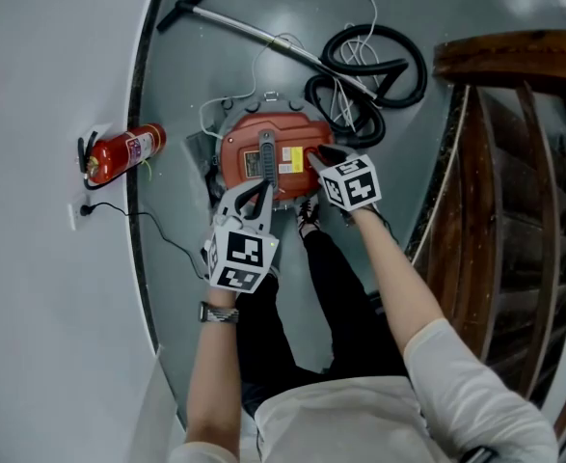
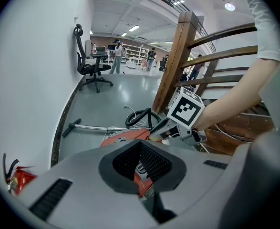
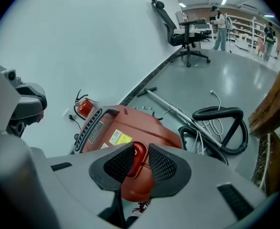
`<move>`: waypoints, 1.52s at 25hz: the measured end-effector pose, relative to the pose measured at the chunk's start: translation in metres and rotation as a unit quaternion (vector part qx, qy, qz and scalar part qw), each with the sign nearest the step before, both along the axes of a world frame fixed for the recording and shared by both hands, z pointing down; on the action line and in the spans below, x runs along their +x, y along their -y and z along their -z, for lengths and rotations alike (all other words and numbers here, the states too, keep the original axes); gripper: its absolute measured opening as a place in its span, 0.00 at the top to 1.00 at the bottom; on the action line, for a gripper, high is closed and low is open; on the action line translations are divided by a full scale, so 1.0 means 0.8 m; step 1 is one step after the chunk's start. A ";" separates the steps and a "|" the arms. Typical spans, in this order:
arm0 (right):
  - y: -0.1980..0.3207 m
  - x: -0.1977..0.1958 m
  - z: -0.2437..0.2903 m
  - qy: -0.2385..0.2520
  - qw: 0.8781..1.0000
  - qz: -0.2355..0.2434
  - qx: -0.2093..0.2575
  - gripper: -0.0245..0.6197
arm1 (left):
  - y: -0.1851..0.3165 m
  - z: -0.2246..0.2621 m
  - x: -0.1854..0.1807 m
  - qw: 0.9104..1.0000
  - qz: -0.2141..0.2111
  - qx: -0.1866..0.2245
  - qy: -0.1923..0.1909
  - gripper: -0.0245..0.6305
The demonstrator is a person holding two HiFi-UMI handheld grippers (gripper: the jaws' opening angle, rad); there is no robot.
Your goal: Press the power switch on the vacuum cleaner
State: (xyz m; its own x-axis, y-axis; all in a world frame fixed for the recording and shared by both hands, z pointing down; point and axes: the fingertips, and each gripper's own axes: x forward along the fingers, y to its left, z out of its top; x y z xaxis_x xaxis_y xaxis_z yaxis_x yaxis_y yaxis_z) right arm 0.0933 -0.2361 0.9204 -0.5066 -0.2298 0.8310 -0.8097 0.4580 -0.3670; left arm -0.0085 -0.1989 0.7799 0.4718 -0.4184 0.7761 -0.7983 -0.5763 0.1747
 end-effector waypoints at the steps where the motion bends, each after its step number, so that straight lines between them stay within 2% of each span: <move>1: 0.001 0.000 0.000 0.002 1.000 -0.002 -0.001 0.81 | 0.000 0.000 0.001 1.000 -0.001 0.000 -0.001 0.96; 6: 0.000 0.001 -0.002 0.006 1.000 -0.010 -0.015 0.81 | -0.002 -0.003 0.006 1.000 -0.003 0.006 -0.010 0.96; 15: -0.001 -0.001 -0.004 0.017 0.999 -0.017 -0.024 0.81 | 0.001 -0.002 0.005 1.000 -0.004 0.002 -0.004 0.96; 23: 0.002 0.003 -0.006 0.003 1.000 -0.016 -0.014 0.81 | -0.003 -0.005 0.011 1.000 -0.005 0.002 -0.010 0.96; 28: 0.001 0.002 -0.006 0.006 1.000 -0.018 -0.014 0.81 | -0.003 -0.003 0.005 1.000 -0.002 -0.005 0.000 0.96; 33: 0.003 0.004 -0.007 0.007 1.000 -0.012 -0.017 0.81 | -0.002 0.002 0.006 1.000 -0.004 0.004 -0.007 0.96; 38: 0.004 0.001 -0.006 -0.006 1.000 0.019 -0.024 0.81 | 0.005 0.022 -0.017 1.000 0.010 0.003 0.005 0.96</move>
State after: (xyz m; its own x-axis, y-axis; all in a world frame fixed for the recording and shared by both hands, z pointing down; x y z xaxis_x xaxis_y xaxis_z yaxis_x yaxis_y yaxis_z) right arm 0.0944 -0.2391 0.9253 -0.5033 -0.1709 0.8470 -0.7969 0.4709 -0.3785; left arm -0.0219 -0.2026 0.7625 0.4553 -0.4325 0.7782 -0.8113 -0.5617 0.1624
